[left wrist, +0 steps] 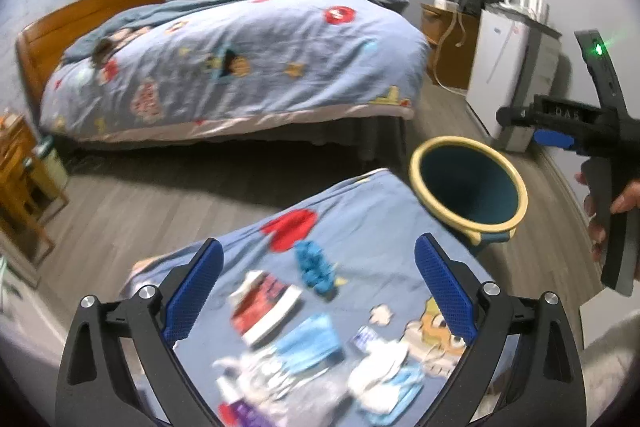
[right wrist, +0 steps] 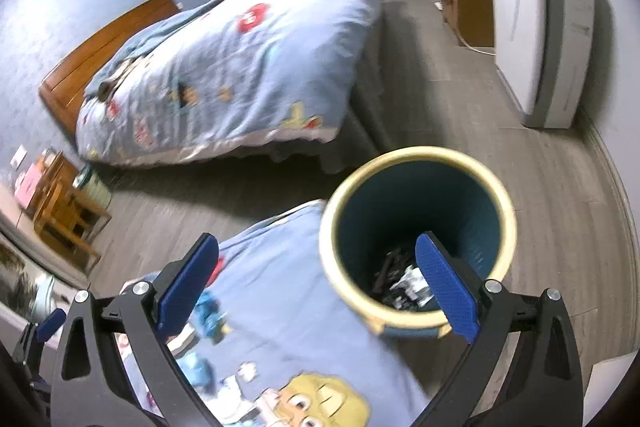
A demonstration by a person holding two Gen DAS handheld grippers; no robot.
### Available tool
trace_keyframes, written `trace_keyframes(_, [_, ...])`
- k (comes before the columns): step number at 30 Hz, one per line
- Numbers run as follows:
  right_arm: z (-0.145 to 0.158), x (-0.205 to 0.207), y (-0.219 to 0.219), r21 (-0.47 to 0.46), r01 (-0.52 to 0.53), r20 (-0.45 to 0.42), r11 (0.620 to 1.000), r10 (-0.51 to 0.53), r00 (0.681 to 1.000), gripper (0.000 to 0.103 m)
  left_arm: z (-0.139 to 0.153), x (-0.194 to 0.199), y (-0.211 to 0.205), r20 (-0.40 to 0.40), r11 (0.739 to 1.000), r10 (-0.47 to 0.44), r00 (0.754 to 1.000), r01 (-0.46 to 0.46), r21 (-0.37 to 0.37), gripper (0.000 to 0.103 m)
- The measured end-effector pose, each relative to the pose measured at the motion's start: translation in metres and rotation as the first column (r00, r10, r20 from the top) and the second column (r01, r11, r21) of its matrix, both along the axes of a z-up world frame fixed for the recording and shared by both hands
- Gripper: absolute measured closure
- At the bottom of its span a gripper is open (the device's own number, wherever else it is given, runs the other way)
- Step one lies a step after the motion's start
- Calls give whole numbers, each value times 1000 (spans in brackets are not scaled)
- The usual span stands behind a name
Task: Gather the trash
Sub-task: 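Move both tools back over the remaining trash on the cushion, then grasp the red-white snack bag with the left tool while the right tool grasps the blue glove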
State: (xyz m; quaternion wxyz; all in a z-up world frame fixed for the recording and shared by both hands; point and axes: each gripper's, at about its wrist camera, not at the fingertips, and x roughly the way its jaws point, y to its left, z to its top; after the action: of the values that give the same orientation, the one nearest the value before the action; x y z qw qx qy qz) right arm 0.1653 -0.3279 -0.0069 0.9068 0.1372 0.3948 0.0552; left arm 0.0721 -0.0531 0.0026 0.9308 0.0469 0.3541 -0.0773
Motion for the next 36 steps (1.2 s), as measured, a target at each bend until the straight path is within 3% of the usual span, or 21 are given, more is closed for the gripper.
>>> trace_keyframes(5, [-9,-18,46,-28,-76,-40,997,75,996,6,-7,-30,44,6,997,83,997,-83,-4,7])
trace_keyframes(13, [-34,-29,93,-66,-135,-108,989,127,986,6,-25,-32,110,-69,968,236,969,-241,-74,7])
trace_keyframes(28, [-94,31,162,-95,-227,-226,969,201,953,7,-102,32,105,-189,978,208,960,-199,69,7])
trace_keyframes(32, [-115,48,179,-111,-280,-266,954,243,933,22,-124,48,102,-215,980,188,958,-170,102,8])
trace_keyframes(36, [-136,60,188,-46,-300,-305,953,272,913,37,-139,62,102,-231,982,183,956,-165,92,10])
